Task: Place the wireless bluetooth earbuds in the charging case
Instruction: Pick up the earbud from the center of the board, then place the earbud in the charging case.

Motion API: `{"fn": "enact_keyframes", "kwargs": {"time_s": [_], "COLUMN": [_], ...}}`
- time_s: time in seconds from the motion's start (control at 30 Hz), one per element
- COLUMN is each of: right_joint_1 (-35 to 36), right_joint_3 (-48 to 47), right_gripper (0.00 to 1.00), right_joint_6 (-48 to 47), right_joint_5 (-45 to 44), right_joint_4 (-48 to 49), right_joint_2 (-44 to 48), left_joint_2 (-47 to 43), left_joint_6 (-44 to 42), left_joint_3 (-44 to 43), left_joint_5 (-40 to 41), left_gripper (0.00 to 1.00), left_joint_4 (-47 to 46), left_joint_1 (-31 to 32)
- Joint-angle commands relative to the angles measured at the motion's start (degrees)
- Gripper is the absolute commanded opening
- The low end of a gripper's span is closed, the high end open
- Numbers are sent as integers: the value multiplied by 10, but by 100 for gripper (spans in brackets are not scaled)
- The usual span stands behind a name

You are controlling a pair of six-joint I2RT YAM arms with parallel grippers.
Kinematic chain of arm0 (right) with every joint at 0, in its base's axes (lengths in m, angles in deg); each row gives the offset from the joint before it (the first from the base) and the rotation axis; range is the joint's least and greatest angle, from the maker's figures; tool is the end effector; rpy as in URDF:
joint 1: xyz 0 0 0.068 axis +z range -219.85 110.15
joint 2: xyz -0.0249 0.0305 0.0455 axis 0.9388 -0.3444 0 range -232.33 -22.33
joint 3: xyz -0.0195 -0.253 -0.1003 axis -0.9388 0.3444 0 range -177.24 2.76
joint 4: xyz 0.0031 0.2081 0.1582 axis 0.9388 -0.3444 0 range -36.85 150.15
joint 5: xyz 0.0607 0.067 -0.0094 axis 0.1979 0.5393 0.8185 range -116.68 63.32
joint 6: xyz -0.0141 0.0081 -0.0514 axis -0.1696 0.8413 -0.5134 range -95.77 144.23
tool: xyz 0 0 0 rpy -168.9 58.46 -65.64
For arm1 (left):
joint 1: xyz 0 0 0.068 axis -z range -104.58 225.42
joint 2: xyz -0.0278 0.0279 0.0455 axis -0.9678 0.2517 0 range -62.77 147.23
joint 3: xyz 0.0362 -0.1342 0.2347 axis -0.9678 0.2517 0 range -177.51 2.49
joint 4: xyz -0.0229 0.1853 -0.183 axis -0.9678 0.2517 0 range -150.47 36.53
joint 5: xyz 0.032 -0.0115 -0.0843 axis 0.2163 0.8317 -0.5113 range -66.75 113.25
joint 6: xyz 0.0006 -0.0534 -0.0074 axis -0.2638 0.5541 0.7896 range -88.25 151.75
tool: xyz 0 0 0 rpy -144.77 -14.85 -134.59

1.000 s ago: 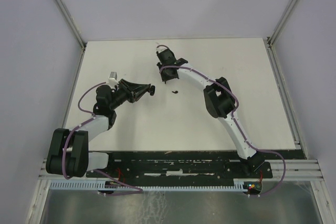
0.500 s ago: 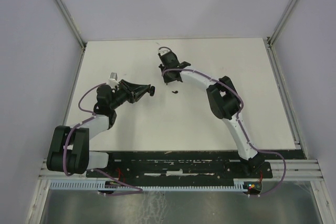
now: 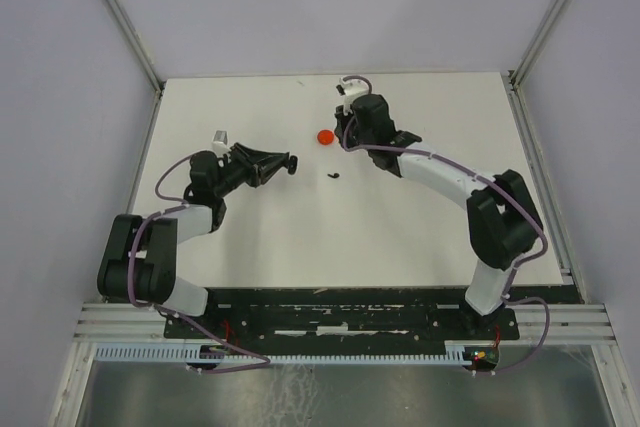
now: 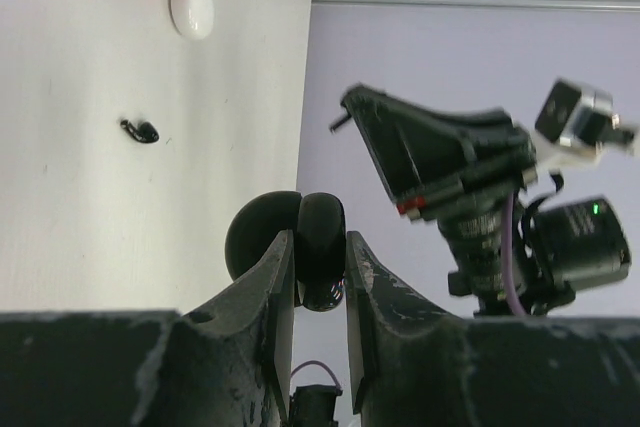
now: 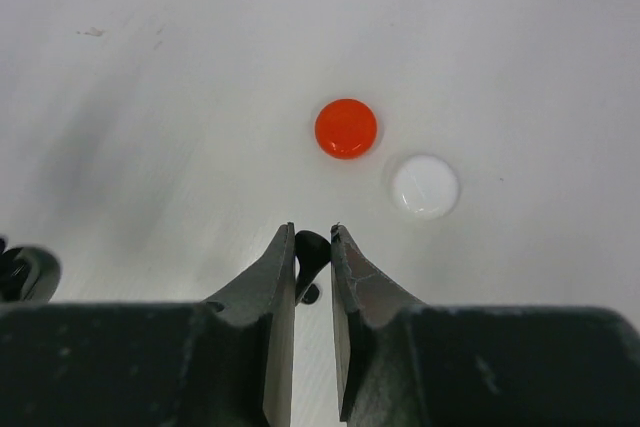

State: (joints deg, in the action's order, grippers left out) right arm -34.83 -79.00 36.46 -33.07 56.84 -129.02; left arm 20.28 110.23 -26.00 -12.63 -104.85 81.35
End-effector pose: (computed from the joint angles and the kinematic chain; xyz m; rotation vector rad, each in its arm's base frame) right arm 0.3623 0.2491 0.2657 -0.3433 2.0554 0.3925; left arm 0.2766 -0.0496 0.1925 -0.7257 1.8782 -1.5581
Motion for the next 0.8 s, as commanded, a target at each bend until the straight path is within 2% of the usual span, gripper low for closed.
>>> {"fn": "enact_keyframes", "kwargs": {"time_s": [0.0, 0.33, 0.43, 0.6, 0.77], "right_joint_1": [3, 3, 3, 3, 3], "right_joint_3": [124, 318, 346, 357, 389], "right_gripper": [9, 10, 9, 9, 8], "right_joint_6": [-31, -83, -94, -113, -120], "right_joint_5": [34, 96, 104, 128, 160], "right_joint_4": [170, 358, 403, 418, 519], "right_joint_2": [113, 248, 260, 260, 240], "left_joint_2": [41, 145, 172, 194, 206], "left_joint_6": [37, 104, 130, 151, 165], "left_joint_3": [-54, -124, -133, -143, -153], "left_joint_5": [-1, 9, 14, 21, 24], "left_gripper": [3, 3, 3, 3, 3], "left_joint_4": [-54, -124, -155, -178, -190], "left_joint_1": [12, 83, 104, 130, 145]}}
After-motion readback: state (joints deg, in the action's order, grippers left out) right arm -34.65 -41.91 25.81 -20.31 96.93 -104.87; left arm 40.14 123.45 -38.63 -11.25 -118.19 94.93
